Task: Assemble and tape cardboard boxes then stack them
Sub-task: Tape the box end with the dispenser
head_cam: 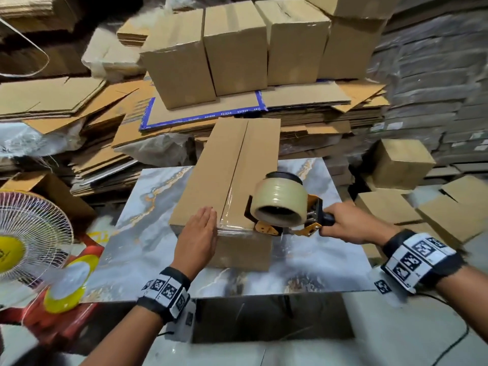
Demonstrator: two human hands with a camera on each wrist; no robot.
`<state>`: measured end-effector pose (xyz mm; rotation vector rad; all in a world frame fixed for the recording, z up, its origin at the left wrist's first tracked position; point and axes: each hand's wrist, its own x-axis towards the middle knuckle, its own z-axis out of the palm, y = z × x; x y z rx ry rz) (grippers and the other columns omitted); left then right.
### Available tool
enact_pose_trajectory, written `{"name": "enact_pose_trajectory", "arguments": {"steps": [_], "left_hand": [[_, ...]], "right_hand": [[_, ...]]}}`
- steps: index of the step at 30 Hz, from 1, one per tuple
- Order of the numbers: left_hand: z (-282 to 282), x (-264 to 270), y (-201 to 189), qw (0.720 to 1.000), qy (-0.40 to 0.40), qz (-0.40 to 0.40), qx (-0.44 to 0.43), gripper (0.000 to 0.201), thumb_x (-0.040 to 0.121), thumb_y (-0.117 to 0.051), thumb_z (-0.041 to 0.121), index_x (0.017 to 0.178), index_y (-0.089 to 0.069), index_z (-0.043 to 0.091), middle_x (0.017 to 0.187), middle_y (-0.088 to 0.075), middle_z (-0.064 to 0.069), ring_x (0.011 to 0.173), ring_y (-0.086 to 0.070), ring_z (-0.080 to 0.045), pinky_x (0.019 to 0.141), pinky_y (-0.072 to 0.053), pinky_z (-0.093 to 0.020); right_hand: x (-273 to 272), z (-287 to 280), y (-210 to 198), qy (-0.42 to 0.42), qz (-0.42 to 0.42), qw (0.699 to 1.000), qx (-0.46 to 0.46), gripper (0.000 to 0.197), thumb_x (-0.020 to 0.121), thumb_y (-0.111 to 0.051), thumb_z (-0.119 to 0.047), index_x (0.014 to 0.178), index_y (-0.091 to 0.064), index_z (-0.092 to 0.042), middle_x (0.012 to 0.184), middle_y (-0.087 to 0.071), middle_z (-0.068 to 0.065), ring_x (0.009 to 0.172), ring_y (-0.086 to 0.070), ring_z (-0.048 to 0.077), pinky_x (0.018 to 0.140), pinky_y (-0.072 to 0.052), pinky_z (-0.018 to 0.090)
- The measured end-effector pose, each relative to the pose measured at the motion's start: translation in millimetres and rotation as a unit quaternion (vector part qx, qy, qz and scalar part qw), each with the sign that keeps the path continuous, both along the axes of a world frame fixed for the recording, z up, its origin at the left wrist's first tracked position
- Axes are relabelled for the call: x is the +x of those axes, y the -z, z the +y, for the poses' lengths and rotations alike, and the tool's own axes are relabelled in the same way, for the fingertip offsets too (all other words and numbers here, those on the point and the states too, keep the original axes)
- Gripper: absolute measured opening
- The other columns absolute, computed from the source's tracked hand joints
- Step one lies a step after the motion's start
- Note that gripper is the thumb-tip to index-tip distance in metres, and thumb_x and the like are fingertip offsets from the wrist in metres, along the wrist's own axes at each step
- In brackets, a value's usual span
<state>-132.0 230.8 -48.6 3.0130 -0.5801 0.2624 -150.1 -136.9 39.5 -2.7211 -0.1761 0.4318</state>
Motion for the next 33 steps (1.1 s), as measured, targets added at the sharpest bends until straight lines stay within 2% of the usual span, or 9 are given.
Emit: {"name": "enact_pose_trajectory", "arguments": {"steps": [4,9,14,18,22,24,28,30,33], "left_hand": [[-44,-8,-7,0.997,0.068,-0.003,0.034,0.068,0.082,-0.076,0.024,0.138,-0.05,-0.004,0.145,-0.051,-0.025,0.136,-0.048,-0.04,0.111,-0.044,-0.049],[-82,-7,-12,0.996,0.092,-0.009,0.017,0.068,0.063,-0.093,0.034,0.118,-0.062,0.008,0.115,-0.066,-0.013,0.105,-0.062,-0.03,0.09,-0.056,-0.04],[-75,2,3,0.997,0.075,-0.014,0.017,0.077,0.09,-0.073,0.04,0.15,-0.042,0.002,0.152,-0.046,-0.02,0.139,-0.047,-0.034,0.117,-0.037,-0.045],[-78,1,5,0.997,0.069,-0.016,0.031,0.077,0.097,-0.06,0.044,0.155,-0.033,0.001,0.16,-0.034,-0.019,0.149,-0.034,-0.032,0.12,-0.021,-0.04],[-78,0,3,0.997,0.064,0.005,0.033,0.075,0.098,-0.052,0.043,0.156,-0.029,0.001,0.162,-0.029,-0.019,0.151,-0.029,-0.031,0.123,-0.022,-0.041],[-78,1,2,0.997,0.066,0.012,0.037,0.074,0.098,-0.055,0.038,0.156,-0.029,0.001,0.163,-0.028,-0.019,0.151,-0.028,-0.032,0.123,-0.023,-0.042],[-76,2,2,0.997,0.06,0.017,0.044,0.081,0.092,-0.068,0.036,0.155,-0.031,0.001,0.162,-0.031,-0.019,0.15,-0.031,-0.033,0.123,-0.027,-0.044],[-77,0,2,0.997,0.063,0.023,0.04,0.08,0.093,-0.067,0.036,0.155,-0.031,0.0,0.161,-0.031,-0.02,0.149,-0.031,-0.033,0.123,-0.026,-0.044],[-75,-1,4,0.997,0.067,0.018,0.032,0.078,0.094,-0.064,0.038,0.154,-0.032,0.0,0.161,-0.032,-0.02,0.149,-0.032,-0.033,0.123,-0.026,-0.044]], "right_hand": [[5,2,6,-0.016,-0.023,1.0,0.002,0.029,0.083,-0.071,-0.035,0.067,-0.052,-0.019,0.064,-0.055,0.0,0.06,-0.054,0.019,0.055,-0.037,0.034],[3,-1,7,-0.019,-0.019,1.0,0.003,0.032,0.083,-0.071,-0.035,0.065,-0.048,-0.022,0.064,-0.053,-0.002,0.059,-0.052,0.017,0.056,-0.038,0.033],[-7,-26,11,-0.007,-0.008,1.0,-0.015,0.028,0.083,-0.07,-0.034,0.069,-0.053,-0.016,0.064,-0.052,0.0,0.057,-0.048,0.016,0.054,-0.034,0.033],[-25,-62,28,0.028,0.011,1.0,-0.006,0.033,0.078,-0.071,-0.036,0.062,-0.048,-0.019,0.059,-0.052,0.001,0.056,-0.049,0.019,0.054,-0.034,0.034],[-20,-45,46,0.024,0.028,0.999,0.008,0.033,0.076,-0.07,-0.04,0.062,-0.046,-0.021,0.058,-0.05,-0.001,0.056,-0.051,0.021,0.054,-0.038,0.036],[-14,-35,54,0.032,0.051,0.997,0.039,0.029,0.078,-0.07,-0.035,0.067,-0.053,-0.014,0.058,-0.056,0.005,0.054,-0.055,0.027,0.051,-0.046,0.042],[-4,-45,64,0.082,0.076,0.991,0.071,0.024,0.084,-0.069,-0.026,0.08,-0.06,-0.005,0.059,-0.062,0.008,0.042,-0.055,0.021,0.043,-0.046,0.029],[-4,-53,77,0.109,0.097,0.987,0.072,0.023,0.086,-0.069,-0.024,0.083,-0.06,-0.004,0.06,-0.061,0.008,0.041,-0.053,0.02,0.043,-0.047,0.028],[-10,-57,112,0.186,0.157,0.954,0.173,0.018,0.089,-0.065,-0.015,0.08,-0.056,-0.002,0.058,-0.054,0.011,0.039,-0.045,0.022,0.043,-0.043,0.029]]}}
